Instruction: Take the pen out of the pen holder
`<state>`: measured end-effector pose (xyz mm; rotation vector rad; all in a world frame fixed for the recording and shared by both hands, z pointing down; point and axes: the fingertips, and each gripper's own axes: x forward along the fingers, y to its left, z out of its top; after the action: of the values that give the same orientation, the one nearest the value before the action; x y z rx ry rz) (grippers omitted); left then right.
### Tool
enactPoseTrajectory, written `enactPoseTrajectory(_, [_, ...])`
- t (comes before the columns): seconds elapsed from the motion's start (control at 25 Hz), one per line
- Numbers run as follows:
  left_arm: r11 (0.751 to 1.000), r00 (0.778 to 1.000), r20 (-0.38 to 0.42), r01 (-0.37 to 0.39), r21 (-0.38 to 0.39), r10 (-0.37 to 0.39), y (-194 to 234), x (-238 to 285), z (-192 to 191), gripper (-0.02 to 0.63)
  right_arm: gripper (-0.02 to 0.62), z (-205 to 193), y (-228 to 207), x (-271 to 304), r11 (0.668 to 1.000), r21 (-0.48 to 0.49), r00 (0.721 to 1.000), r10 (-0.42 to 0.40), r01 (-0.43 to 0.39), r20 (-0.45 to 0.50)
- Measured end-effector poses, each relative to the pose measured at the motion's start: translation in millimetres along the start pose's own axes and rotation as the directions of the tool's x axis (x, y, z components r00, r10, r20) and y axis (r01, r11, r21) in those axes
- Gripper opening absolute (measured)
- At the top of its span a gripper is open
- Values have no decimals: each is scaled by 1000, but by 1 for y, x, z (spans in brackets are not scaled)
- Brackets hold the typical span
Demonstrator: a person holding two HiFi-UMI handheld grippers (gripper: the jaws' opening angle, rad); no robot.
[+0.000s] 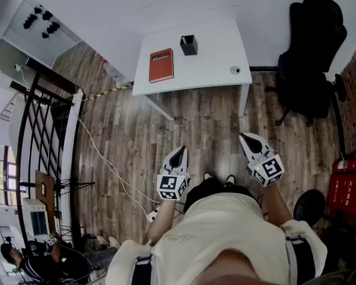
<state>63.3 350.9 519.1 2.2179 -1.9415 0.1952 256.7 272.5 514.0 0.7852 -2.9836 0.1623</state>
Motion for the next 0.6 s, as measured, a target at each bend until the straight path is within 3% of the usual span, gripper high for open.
enactPoseTrajectory(0.36, [1000, 999, 37, 20, 6, -21, -5, 21, 16, 18, 8, 2, -6, 9, 999, -37, 999, 36, -37, -32])
enactPoseTrajectory(0.6, [998, 998, -18, -54, -18, 54, 25, 0, -4, 18, 8, -14, 4, 27, 996, -5, 994, 86, -87, -65])
